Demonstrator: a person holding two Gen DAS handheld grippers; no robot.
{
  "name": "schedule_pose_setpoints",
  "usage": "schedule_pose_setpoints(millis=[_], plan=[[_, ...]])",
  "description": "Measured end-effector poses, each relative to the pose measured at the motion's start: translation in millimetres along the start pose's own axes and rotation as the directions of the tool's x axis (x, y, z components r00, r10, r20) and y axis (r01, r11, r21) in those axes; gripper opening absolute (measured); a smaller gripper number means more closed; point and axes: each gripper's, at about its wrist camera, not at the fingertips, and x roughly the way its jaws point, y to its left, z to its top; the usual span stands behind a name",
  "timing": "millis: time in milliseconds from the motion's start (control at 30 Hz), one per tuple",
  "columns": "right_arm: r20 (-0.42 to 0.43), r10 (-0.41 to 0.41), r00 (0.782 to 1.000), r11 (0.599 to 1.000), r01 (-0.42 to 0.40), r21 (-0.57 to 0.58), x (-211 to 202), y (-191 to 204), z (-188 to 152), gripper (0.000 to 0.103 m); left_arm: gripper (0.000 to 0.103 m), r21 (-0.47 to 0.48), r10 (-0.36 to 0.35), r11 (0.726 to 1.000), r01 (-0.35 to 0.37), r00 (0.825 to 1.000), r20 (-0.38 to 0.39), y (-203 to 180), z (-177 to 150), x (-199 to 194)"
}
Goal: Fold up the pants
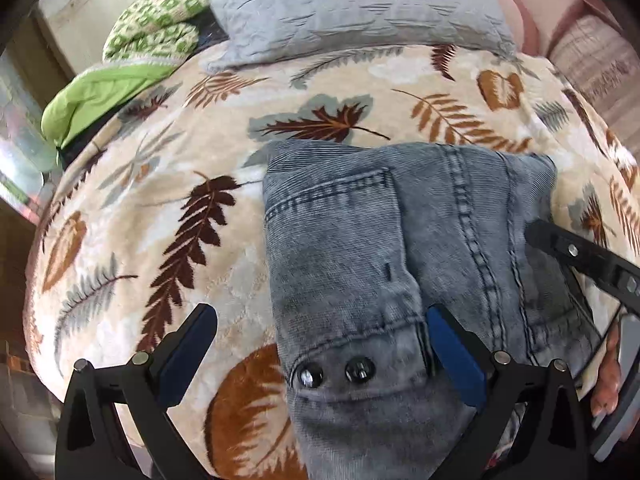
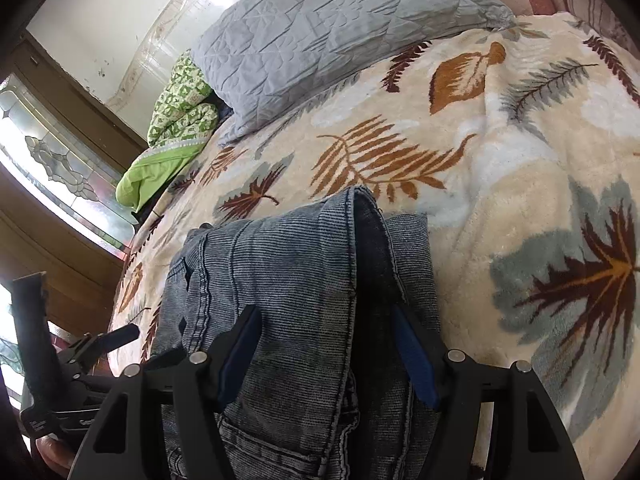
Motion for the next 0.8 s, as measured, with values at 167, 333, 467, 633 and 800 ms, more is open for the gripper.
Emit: schedule_pose_setpoints(millis=[167,333,467,633,800], plan=[[-0.002,-0.005,1.0,1.0,0.005,-0.006,-2,0,-2,0.071,0.103,0.037,0.02,0.999,-0.019,0.999,-0.029,-8,-13,3],[-0.002,-0.006,1.0,1.0,0.006,-0.004,-5,0,-5,0.071,0.103,0.029,-0.005,1.0,0.006,0.999,-0.034,-5,-19,14],[-0.003,-0.005,1.0,1.0,0.005,-0.003,-6,0,-5,0.071,0.103,-0.013,-0.052,0.999,0.051,0.996,-0.076,2,-14,18],[-0.004,-0.003,1.0,1.0,0.003,0.002,-7,0,-5,0.071,0.103,-0.008,-0.03,1.0,0.029,0.999,-0.025,0,-15,4],[-0.006,-0.005,1.0,1.0,0.005,0.002,-7,0,-5,0.071,0.103,-0.028,-0.068,0.997,0.067,0.998,-0.013,4,-15,-8]])
